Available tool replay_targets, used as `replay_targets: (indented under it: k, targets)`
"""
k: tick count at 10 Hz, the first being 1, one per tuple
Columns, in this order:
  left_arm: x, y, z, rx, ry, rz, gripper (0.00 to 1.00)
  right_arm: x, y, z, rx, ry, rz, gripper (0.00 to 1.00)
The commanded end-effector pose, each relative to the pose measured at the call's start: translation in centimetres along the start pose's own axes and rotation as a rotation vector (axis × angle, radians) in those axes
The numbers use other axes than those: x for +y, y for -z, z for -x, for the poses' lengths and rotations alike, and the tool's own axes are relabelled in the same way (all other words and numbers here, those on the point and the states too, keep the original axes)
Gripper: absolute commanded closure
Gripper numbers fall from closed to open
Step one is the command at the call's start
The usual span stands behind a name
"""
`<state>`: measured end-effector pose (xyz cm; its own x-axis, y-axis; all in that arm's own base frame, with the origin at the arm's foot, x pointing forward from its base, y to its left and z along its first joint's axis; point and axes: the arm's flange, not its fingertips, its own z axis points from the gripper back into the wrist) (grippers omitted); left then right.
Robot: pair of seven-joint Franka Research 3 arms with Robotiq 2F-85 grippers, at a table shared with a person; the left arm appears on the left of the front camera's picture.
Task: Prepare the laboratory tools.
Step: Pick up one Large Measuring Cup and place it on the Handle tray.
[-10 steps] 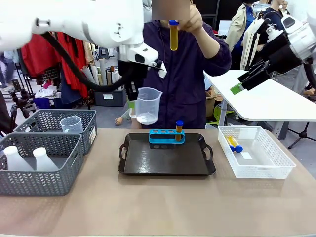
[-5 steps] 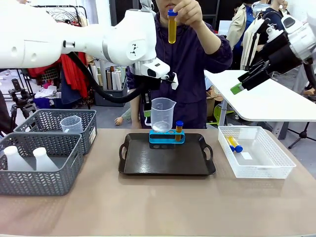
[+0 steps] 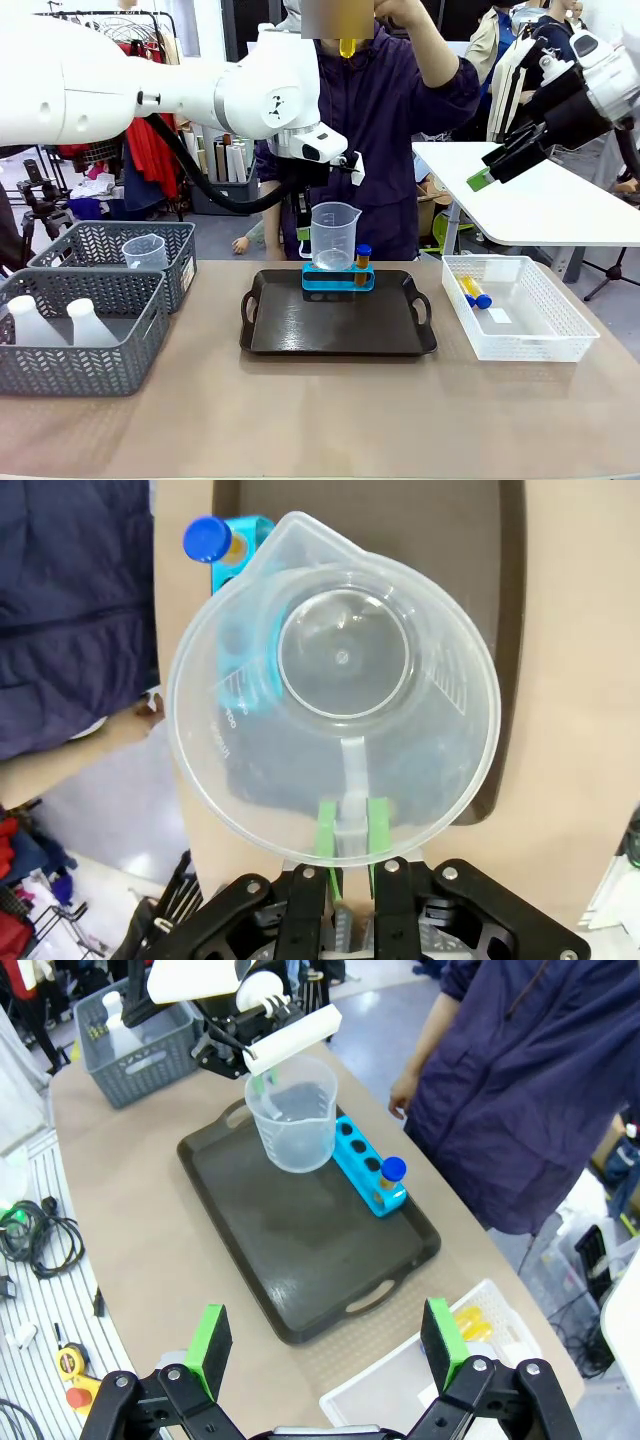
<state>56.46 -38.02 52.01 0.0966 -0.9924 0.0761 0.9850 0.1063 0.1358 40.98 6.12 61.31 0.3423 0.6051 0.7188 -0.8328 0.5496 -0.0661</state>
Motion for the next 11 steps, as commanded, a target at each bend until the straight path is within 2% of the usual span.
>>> replay_targets:
  k: [1,5,8,11]
  targets:
    - [-0.1,2.2,0.3,-0.010,0.017,0.019,1.00,-0.1,0.1,-0.1,-0.024,-0.005,-0.012,0.00]
    - [0.7,6.8,-3.6,-0.059,0.191,0.079,1.00,-0.1,0.1,-0.1,-0.024,-0.005,-0.012,0.00]
    - [1.4,9.8,-5.6,-0.073,0.230,0.103,1.00,-0.1,0.1,-0.1,-0.024,-0.005,-0.012,0.00]
    - [1.4,12.6,-6.6,-0.033,0.251,0.106,1.00,-0.1,0.1,-0.1,-0.024,-0.005,-0.012,0.00]
